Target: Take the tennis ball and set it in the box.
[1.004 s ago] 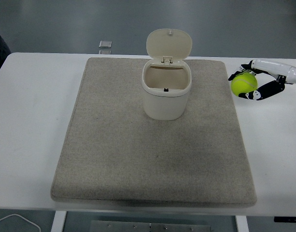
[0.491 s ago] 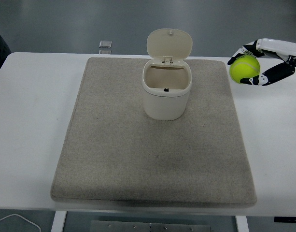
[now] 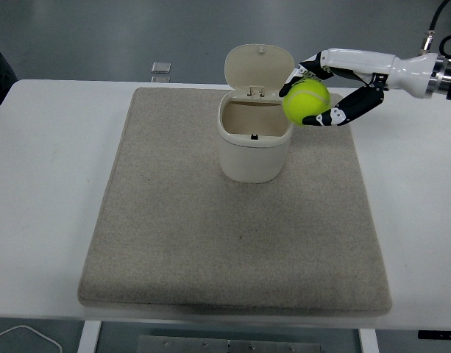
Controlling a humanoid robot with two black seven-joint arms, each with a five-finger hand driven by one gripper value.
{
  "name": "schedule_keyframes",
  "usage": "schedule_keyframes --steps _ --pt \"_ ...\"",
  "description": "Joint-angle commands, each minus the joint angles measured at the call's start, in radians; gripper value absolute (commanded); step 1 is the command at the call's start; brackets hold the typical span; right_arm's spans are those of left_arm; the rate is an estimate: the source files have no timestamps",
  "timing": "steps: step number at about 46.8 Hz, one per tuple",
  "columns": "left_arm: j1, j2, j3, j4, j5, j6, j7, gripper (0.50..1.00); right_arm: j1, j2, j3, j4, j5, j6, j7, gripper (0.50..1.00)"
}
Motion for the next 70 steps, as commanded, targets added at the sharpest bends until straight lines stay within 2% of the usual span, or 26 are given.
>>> schedule_keyframes --steps 1,11,24,34,45,51,54,59,70 --pt "0.000 0.000 0.000 0.000 0.000 0.000 0.000 0.992 0.003 0.021 0.002 -0.010 0.000 -0.002 -0.021 0.500" --pt "0.000 0.000 0.000 0.000 0.000 0.000 0.001 0.992 0.004 0.075 0.005 -0.039 0.002 -0.030 -0.054 0.500" --pt "0.000 0.000 0.000 0.000 0.000 0.000 0.001 0.992 0.004 0.100 0.008 -0.039 0.002 -0.074 -0.100 0.500" --pt "0.000 0.000 0.000 0.000 0.000 0.000 0.000 0.992 0.003 0.130 0.003 -0.039 0.000 -0.097 -0.128 0.545" --pt "0.000 0.000 0.000 0.000 0.000 0.000 0.000 0.992 0.001 0.136 0.002 -0.045 0.000 -0.125 -0.134 0.617" --pt "0.000 0.000 0.000 0.000 0.000 0.000 0.000 0.992 -0.004 0.136 0.002 -0.056 0.000 -0.129 -0.134 0.711" --pt "0.000 0.000 0.000 0.000 0.000 0.000 0.000 0.992 -0.007 0.139 0.000 -0.059 0.000 -0.129 -0.134 0.731" --pt "0.000 0.000 0.000 0.000 0.000 0.000 0.000 0.992 -0.008 0.153 0.000 -0.059 0.000 -0.129 -0.134 0.797" --pt "0.000 0.000 0.000 0.000 0.000 0.000 0.000 0.992 -0.011 0.159 0.000 -0.059 0.000 -0.129 -0.134 0.850"
